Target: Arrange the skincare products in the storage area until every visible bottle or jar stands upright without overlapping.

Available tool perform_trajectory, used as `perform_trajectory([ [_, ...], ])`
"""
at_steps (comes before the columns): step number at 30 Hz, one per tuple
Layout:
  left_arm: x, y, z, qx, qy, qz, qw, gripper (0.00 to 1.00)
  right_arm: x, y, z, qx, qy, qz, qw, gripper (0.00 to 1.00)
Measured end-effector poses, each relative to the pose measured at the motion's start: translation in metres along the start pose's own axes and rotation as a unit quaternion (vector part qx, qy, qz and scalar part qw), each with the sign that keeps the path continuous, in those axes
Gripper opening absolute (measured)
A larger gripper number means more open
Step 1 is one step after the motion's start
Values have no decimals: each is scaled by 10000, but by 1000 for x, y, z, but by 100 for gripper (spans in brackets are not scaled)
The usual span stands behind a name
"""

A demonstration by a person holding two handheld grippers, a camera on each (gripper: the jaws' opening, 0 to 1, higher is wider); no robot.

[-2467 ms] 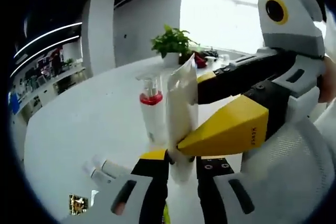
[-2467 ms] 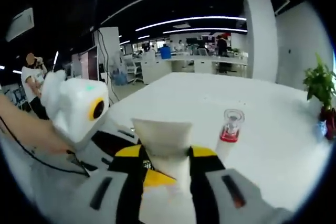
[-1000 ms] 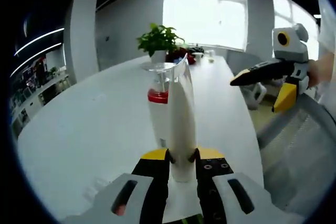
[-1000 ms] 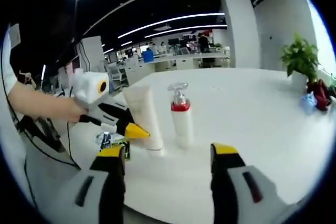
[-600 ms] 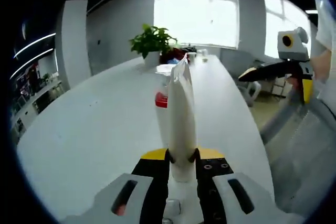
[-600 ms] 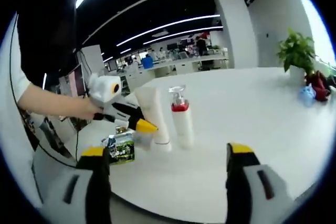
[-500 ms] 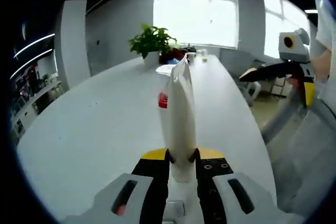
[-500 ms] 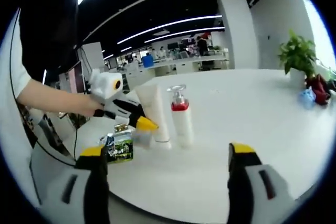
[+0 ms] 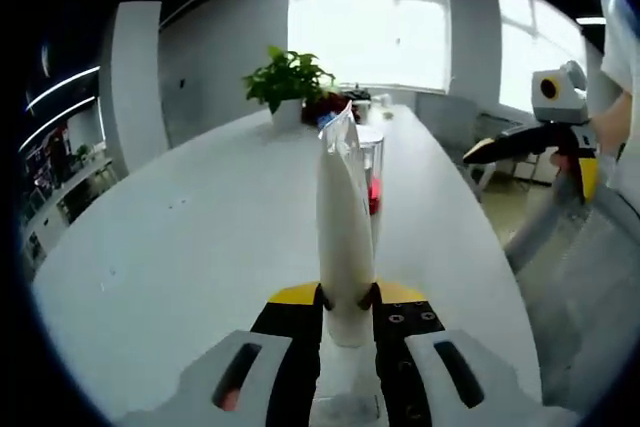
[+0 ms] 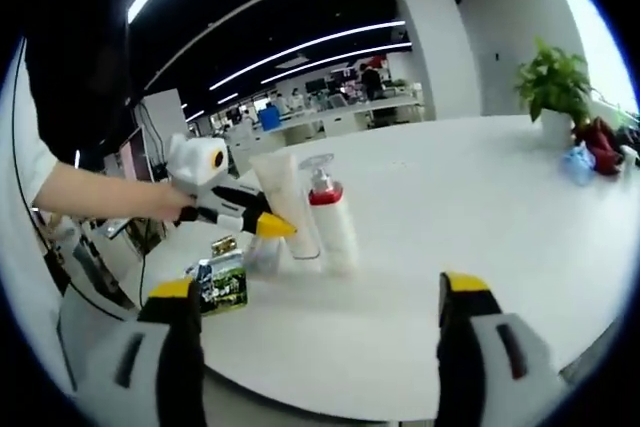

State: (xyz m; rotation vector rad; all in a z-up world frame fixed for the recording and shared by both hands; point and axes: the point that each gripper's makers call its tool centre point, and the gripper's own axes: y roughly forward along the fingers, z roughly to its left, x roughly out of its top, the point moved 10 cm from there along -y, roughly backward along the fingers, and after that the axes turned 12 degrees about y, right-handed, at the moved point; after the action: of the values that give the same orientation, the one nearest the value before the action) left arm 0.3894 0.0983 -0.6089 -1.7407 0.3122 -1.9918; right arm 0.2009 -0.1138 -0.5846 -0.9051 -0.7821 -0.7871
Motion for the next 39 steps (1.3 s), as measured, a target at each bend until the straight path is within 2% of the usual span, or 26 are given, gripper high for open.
perform_trajectory([
  [15,2,1,5,-52,20,63,10000,16,-2,2,1,14,-38,118,9999,100],
  [22,3,-2,4,7,-14,145,9999,24,-2,3,4,56,-109,186,9998,100],
  [25,5,-7,3,71,-63,156,9998,26,-2,3,5,83,-135,208,9997,99],
  [28,6,-15,2,247,-294,209,9990,32,-2,3,5,101,-136,218,9996,98],
  [31,4,-23,-1,361,-451,359,9977,37,-2,3,5,135,-131,218,9996,98],
  [36,1,-41,-11,537,-680,461,9952,44,-2,2,7,247,-152,236,9993,96],
  [39,-1,-54,-15,747,-793,537,9926,47,-3,2,8,292,-171,277,9990,96],
])
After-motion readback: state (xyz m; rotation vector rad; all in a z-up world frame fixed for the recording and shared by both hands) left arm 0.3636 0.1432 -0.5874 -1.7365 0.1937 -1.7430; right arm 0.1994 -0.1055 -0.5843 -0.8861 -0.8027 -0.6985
